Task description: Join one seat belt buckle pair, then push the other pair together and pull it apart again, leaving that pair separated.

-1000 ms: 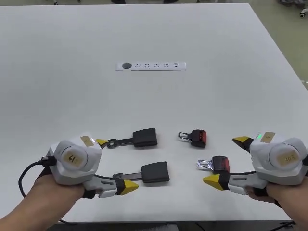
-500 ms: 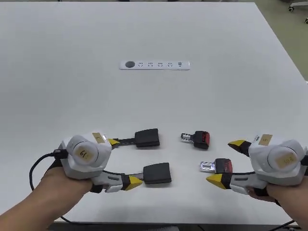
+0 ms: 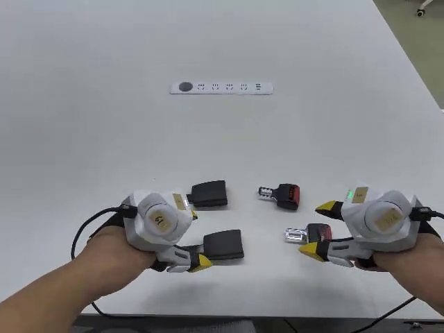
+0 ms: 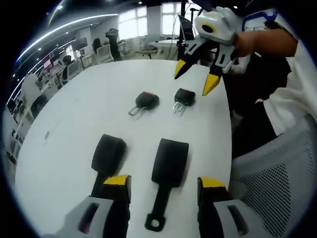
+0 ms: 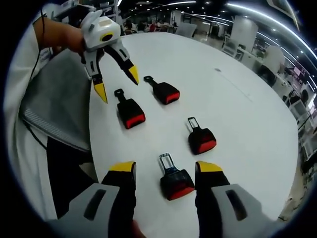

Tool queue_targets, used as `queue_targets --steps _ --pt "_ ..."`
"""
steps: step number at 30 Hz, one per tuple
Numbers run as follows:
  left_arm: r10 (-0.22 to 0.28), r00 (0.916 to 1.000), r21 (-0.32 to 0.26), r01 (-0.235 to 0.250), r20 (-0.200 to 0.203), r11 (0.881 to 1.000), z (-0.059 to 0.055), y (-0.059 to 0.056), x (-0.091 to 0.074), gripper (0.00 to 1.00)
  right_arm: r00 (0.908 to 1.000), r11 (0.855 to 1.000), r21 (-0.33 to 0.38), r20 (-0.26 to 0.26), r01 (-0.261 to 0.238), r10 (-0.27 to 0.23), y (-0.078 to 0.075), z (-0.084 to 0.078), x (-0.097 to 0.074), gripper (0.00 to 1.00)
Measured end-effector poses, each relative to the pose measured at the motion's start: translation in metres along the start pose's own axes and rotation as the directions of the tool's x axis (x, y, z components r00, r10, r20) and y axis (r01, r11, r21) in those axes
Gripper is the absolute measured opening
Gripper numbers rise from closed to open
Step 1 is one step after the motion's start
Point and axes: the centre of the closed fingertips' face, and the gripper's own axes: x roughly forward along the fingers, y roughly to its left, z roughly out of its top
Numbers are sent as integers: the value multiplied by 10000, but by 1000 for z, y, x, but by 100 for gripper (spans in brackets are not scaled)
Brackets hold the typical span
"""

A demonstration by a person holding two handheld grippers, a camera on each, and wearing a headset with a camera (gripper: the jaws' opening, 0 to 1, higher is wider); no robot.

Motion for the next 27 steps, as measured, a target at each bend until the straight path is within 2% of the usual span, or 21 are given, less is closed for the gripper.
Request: queue_targets --steps 2,7,16,19,24,27 --pt "-78 9998 130 80 -165 9999 0 -1 4 53 9994 9997 -166 -271 -199 194 -1 -8 2 43" --pt "-398 9971 574 435 -651 9974 -3 -7 9 46 9970 9978 -570 -717 -333 292 -8 -25 9 42" --pt "-517 9906 1122 661 -1268 9915 -12 -2 21 42 9885 9904 -1114 -1357 -825 671 -9 -43 17 38" --pt "-700 9849 1209 896 -1581 9886 -15 -4 26 39 9856 9883 -1216 -1521 -926 737 -9 -48 20 38" --pt "-883 9799 1330 1130 -1787 9847 -12 -5 33 38 9814 9846 -1382 -1735 -1075 828 -13 -54 26 37" --pt "-1013 9726 1688 1380 -2091 9759 -15 -8 38 36 9789 9814 -1522 -1840 -1172 884 -14 -55 27 34"
